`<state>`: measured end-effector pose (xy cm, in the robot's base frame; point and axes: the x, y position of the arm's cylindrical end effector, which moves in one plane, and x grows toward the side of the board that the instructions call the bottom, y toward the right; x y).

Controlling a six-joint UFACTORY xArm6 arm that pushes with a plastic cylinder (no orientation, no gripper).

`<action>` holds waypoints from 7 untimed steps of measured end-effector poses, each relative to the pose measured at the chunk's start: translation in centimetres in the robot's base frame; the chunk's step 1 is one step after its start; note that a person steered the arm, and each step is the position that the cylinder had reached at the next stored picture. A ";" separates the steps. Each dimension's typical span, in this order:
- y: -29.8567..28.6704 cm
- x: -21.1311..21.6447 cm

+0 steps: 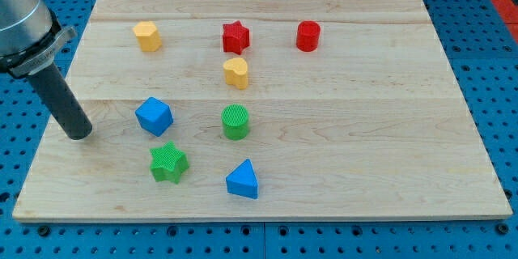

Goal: Slide the green circle to the green star

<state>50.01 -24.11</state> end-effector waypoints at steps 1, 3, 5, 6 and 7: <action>0.0 0.0; 0.0 -0.5; 0.4 -2.3; 3.9 -5.2; 6.1 -7.5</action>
<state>42.54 -18.01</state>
